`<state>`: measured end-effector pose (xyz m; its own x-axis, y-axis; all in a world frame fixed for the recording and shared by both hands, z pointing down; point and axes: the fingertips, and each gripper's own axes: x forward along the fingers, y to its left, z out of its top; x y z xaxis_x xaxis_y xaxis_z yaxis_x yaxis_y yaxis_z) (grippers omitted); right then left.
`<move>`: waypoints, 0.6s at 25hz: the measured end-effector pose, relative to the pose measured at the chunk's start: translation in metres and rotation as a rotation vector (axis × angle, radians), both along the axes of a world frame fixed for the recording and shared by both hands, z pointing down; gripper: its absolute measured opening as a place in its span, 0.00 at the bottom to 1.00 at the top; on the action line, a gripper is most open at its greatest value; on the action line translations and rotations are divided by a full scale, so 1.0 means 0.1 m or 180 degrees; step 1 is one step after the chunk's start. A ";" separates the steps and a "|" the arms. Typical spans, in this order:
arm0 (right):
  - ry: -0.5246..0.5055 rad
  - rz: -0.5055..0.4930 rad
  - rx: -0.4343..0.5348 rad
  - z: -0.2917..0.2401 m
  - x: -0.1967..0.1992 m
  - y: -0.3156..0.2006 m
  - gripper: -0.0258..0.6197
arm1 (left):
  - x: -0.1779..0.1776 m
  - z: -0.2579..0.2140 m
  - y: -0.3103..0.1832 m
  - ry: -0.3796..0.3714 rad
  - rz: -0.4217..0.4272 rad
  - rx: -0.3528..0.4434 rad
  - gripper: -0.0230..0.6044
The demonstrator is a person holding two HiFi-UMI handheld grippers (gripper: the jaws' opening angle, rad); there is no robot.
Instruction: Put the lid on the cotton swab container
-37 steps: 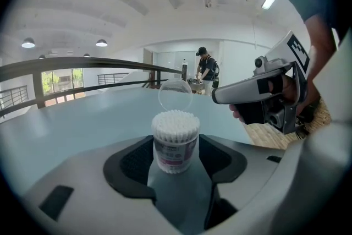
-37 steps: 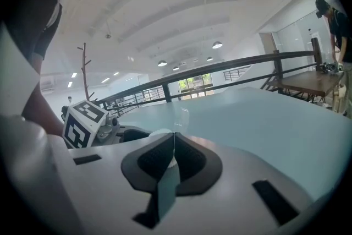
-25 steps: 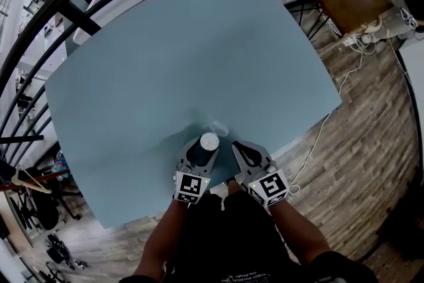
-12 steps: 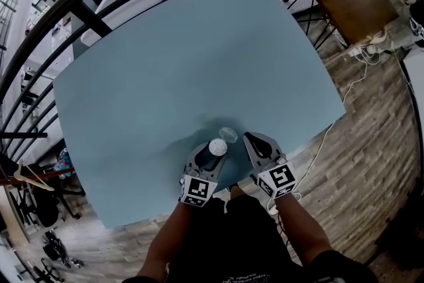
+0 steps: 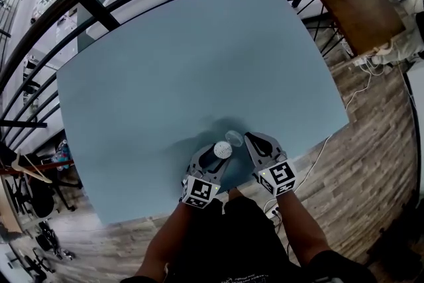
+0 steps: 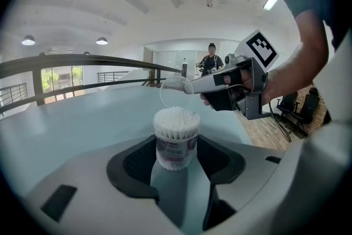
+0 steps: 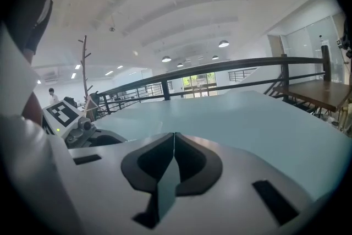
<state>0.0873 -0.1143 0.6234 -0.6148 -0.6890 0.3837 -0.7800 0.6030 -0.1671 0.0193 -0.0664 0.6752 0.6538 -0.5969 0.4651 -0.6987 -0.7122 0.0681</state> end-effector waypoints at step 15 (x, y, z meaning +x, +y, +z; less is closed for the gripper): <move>-0.0035 -0.0440 -0.0003 -0.06 -0.37 0.21 0.07 | -0.01 0.03 0.02 -0.0026 0.0020 -0.0012 0.42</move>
